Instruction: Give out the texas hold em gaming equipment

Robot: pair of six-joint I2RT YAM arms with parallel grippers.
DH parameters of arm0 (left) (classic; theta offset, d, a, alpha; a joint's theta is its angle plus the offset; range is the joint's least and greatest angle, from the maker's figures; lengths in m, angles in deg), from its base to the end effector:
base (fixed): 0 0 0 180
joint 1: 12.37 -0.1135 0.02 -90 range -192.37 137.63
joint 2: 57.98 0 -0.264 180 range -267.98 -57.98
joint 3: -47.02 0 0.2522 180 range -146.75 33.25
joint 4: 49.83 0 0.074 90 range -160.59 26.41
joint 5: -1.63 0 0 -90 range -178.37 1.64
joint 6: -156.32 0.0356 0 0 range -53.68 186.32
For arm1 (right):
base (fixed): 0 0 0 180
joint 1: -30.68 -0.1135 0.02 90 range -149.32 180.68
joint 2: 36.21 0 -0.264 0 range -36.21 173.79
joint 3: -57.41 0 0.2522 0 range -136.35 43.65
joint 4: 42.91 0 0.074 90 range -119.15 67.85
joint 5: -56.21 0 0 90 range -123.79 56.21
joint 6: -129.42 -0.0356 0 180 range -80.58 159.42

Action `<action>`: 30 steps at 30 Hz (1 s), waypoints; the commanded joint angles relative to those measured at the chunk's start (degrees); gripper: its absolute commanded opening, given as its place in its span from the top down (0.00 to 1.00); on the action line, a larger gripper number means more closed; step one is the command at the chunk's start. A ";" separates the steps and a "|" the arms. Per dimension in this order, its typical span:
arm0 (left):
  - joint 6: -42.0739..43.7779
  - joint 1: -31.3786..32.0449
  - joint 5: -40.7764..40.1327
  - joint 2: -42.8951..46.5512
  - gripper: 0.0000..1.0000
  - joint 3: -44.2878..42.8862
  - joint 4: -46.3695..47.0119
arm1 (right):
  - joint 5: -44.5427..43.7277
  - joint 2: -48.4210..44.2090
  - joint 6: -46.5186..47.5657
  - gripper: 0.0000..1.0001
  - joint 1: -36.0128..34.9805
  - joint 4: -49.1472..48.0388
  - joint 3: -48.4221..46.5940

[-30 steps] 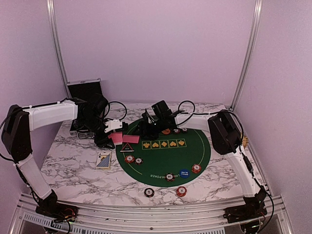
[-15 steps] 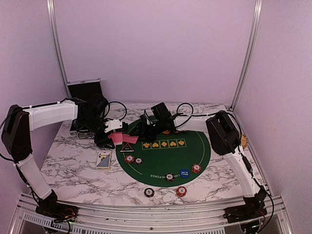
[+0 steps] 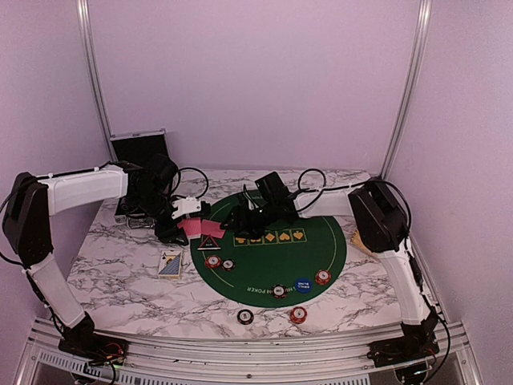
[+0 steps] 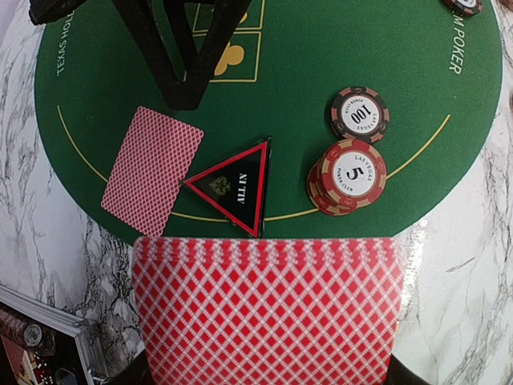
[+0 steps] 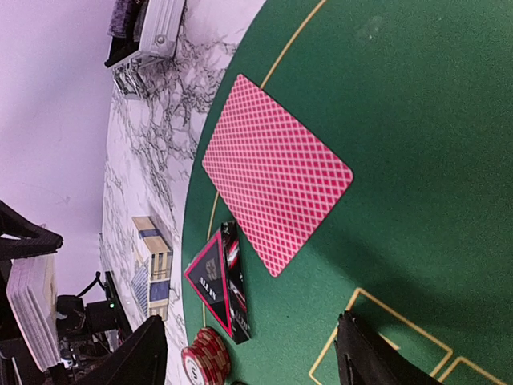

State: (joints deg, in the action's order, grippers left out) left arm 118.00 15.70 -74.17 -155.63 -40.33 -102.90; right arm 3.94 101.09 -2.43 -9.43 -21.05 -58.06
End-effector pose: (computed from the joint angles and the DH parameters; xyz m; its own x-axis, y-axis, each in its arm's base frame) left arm 0.3064 -0.1733 0.2331 -0.0551 0.8913 -0.4500 0.9618 0.1683 0.2157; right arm 0.3852 0.3530 0.1282 -0.9593 -0.1181 -0.2566 -0.2792 0.5351 0.7973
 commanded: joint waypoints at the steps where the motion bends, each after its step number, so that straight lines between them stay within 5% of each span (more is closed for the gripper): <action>1: 0.37 -0.21 0.02 1.93 0.99 0.68 -1.63 | -1.80 -3.02 2.25 0.29 -1.22 0.41 1.38; 13: -0.81 0.34 1.11 1.79 0.99 -0.21 -1.56 | 7.87 -8.46 -8.41 0.23 -2.74 -15.91 7.93; 30: -1.49 0.92 1.05 0.78 1.00 -1.71 -1.56 | 12.79 -4.59 -15.46 0.23 -6.13 -24.22 5.78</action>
State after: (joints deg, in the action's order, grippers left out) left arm 117.07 16.40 -74.28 -155.41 -39.93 -102.92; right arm 15.22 94.95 -15.93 -14.88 -41.95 -50.35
